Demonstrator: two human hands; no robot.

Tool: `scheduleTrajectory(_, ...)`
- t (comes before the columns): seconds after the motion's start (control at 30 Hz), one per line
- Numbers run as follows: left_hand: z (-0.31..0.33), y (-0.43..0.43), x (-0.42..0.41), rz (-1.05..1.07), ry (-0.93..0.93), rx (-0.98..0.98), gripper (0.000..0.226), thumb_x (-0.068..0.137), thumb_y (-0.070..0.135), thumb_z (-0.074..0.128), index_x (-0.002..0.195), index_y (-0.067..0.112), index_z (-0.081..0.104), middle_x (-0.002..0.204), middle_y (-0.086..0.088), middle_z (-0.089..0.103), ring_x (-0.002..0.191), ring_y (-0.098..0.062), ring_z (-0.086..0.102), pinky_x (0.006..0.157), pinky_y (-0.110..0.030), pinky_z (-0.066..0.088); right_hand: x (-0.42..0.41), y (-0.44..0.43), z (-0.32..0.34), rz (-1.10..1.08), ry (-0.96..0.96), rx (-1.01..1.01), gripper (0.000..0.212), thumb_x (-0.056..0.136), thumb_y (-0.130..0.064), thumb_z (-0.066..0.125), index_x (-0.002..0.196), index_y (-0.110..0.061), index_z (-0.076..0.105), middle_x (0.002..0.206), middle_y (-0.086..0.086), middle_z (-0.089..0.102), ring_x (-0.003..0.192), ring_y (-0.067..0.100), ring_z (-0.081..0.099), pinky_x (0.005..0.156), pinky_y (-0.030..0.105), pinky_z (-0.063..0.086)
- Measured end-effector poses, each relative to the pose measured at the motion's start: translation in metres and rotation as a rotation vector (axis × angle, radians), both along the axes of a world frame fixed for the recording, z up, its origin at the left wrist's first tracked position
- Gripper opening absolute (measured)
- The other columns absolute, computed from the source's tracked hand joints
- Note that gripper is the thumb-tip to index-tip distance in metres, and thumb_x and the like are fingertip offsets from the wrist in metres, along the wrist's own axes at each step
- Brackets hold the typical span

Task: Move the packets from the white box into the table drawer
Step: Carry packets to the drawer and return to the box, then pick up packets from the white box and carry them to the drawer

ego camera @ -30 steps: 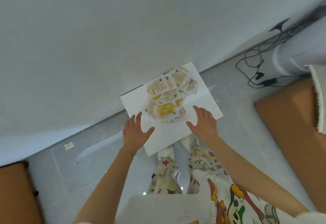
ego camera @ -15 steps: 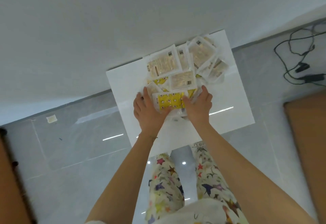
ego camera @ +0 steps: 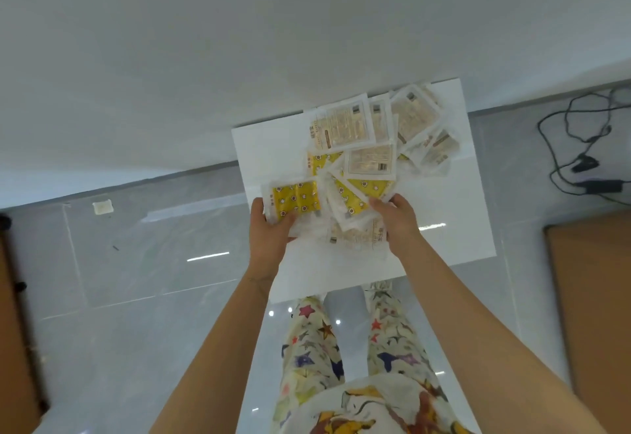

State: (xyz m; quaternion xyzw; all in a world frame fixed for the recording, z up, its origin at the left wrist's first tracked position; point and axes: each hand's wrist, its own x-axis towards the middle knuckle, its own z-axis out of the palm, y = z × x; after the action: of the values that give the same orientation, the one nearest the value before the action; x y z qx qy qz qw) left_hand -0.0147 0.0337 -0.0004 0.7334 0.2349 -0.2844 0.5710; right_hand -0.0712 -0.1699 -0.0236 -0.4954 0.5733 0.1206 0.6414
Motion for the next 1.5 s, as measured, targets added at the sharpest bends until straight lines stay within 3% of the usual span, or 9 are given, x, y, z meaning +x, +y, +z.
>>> scheduleTrajectory(0.2, 0.028, 0.028, -0.006, 0.176, 0.018, -0.03, 0.035, 0.088, 0.006, 0.066, 0.115, 0.013, 0.045, 0.105, 0.0, 0.062, 0.09, -0.015, 0.066, 0.061, -0.026, 0.058, -0.02, 0.009, 0.009, -0.102, 0.108, 0.099, 0.021, 0.093, -0.017, 0.059, 0.112, -0.008, 0.052, 0.115, 0.017, 0.062, 0.096, 0.028, 0.059, 0.079, 0.039, 0.048)
scheduleTrajectory(0.4, 0.037, 0.041, -0.02, 0.224, 0.027, -0.013, 0.036, 0.088, 0.004, 0.066, 0.117, 0.006, 0.045, 0.103, -0.005, 0.062, 0.087, -0.017, 0.065, 0.056, -0.021, 0.055, -0.043, 0.016, 0.015, -0.154, 0.169, 0.039, 0.041, 0.088, -0.037, 0.064, 0.117, -0.011, 0.051, 0.112, 0.01, 0.059, 0.101, 0.029, 0.059, 0.09, 0.042, 0.049)
scheduleTrajectory(0.5, 0.033, 0.041, -0.028, 0.254, 0.044, -0.011, 0.034, 0.088, 0.004, 0.066, 0.115, 0.009, 0.045, 0.103, -0.002, 0.062, 0.088, -0.017, 0.065, 0.056, -0.022, 0.056, -0.039, 0.013, 0.02, -0.162, 0.139, -0.001, 0.033, 0.088, -0.034, 0.066, 0.107, -0.014, 0.048, 0.105, 0.006, 0.058, 0.095, 0.023, 0.056, 0.08, 0.036, 0.049)
scheduleTrajectory(0.67, 0.025, 0.035, -0.04, 0.283, 0.059, -0.013, 0.036, 0.088, 0.004, 0.065, 0.116, 0.012, 0.043, 0.105, -0.001, 0.06, 0.092, -0.017, 0.064, 0.058, -0.022, 0.057, -0.018, 0.004, 0.023, -0.191, 0.101, -0.084, 0.055, 0.087, -0.021, 0.069, 0.134, -0.005, 0.046, 0.104, -0.001, 0.048, 0.099, 0.017, 0.046, 0.089, 0.032, 0.041)
scheduleTrajectory(0.83, 0.029, 0.026, -0.046, 0.313, 0.061, -0.027, 0.037, 0.088, 0.004, 0.065, 0.116, 0.013, 0.043, 0.104, 0.001, 0.061, 0.093, -0.015, 0.064, 0.058, -0.021, 0.056, -0.013, -0.008, 0.031, -0.072, 0.032, -0.207, 0.021, 0.086, -0.013, 0.068, 0.102, -0.013, 0.055, 0.098, 0.0, 0.062, 0.088, 0.018, 0.059, 0.072, 0.026, 0.048)
scheduleTrajectory(0.97, 0.045, 0.015, -0.044, 0.317, 0.049, -0.039, 0.04, 0.088, 0.006, 0.066, 0.119, 0.014, 0.041, 0.106, 0.002, 0.059, 0.095, -0.014, 0.063, 0.059, -0.022, 0.057, -0.025, -0.024, 0.048, -0.002, -0.022, -0.176, 0.025, 0.088, -0.007, 0.064, 0.11, -0.015, 0.054, 0.106, 0.003, 0.063, 0.098, 0.022, 0.061, 0.089, 0.038, 0.051)
scheduleTrajectory(1.1, 0.073, 0.003, -0.04, 0.301, 0.027, -0.074, 0.039, 0.089, 0.006, 0.066, 0.116, 0.015, 0.039, 0.102, 0.004, 0.06, 0.089, -0.011, 0.064, 0.058, -0.02, 0.055, -0.036, -0.034, 0.08, 0.132, -0.074, -0.128, 0.025, 0.089, -0.006, 0.063, 0.111, -0.014, 0.054, 0.104, 0.001, 0.064, 0.095, 0.019, 0.062, 0.088, 0.043, 0.052)
scheduleTrajectory(1.33, 0.15, 0.001, -0.051, 0.308, -0.035, -0.171, 0.045, 0.088, 0.011, 0.067, 0.122, 0.019, 0.038, 0.11, 0.0, 0.064, 0.096, -0.017, 0.068, 0.068, -0.03, 0.059, -0.019, -0.022, 0.16, 0.362, -0.239, -0.015, 0.037, 0.088, -0.005, 0.063, 0.122, -0.016, 0.053, 0.118, 0.005, 0.065, 0.107, 0.022, 0.063, 0.09, 0.04, 0.052)
scheduleTrajectory(1.5, 0.216, 0.012, -0.073, 0.403, -0.107, -0.187, 0.05, 0.088, 0.01, 0.067, 0.125, 0.021, 0.035, 0.107, 0.003, 0.064, 0.092, -0.016, 0.069, 0.062, -0.028, 0.058, -0.001, 0.005, 0.225, 0.517, -0.367, -0.028, 0.037, 0.09, -0.007, 0.061, 0.12, -0.027, 0.05, 0.117, -0.003, 0.062, 0.106, 0.012, 0.061, 0.088, 0.029, 0.051)
